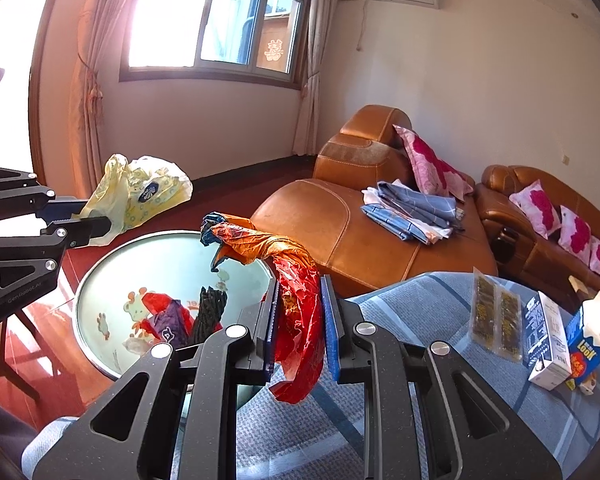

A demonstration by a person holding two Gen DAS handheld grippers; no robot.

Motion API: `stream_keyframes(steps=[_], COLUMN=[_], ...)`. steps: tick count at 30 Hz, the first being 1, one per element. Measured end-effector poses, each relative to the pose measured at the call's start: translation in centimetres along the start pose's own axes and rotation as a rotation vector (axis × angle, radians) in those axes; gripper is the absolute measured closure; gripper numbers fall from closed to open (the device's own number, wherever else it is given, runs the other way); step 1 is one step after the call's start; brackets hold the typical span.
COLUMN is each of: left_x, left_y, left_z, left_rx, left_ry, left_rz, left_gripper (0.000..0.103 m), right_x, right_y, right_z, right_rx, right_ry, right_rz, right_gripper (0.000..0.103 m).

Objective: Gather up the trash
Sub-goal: 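Carry the yellow bag and orange-red wrapper with both tools over the bin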

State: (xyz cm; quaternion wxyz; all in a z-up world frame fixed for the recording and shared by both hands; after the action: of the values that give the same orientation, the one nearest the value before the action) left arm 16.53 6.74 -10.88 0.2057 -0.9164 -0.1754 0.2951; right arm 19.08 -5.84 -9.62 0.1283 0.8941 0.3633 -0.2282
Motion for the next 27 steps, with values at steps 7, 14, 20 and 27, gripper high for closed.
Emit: stream_keyframes(steps=[7, 14, 20, 27], left_x=[0.0, 0.2, 0.3, 0.3], left_y=[-0.2, -0.1, -0.3, -0.4], left_z=[0.1, 0.1, 0.6, 0.5], left_rx=[0.003, 0.006, 0.006, 0.007], left_ry=[0.003, -0.008, -0.019, -0.020], left_rz=[-0.020, -0.036, -0.043, -0.040], left_gripper=[0.088, 0.088, 0.088, 0.088], right_x=[0.3, 0.5, 0.7, 1.2], right_y=[-0.2, -0.1, -0.3, -0.9], right_z=[-0.2, -0.4, -0.5, -0.7], right_rx=[0.013, 0.017, 0.014, 0.003], right_ry=[0.005, 0.008, 0.004, -0.001], right_rz=[-0.017, -0.019, -0.028, -0.041], right_gripper=[0.083, 0.083, 0.083, 0.083])
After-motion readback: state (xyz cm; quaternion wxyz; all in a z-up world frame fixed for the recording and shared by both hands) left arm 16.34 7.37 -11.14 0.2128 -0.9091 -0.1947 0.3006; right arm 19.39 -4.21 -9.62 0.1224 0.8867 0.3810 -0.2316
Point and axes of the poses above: each gripper's, at about its wrist camera, not at the fingertips, and x roughly the way its jaws point, y to its right, z to its underside, the point moved 5 cm from there along x, roughly the way its jaws point, and after that the axes turned 11 degrees about -z, right-handed, at the moved point
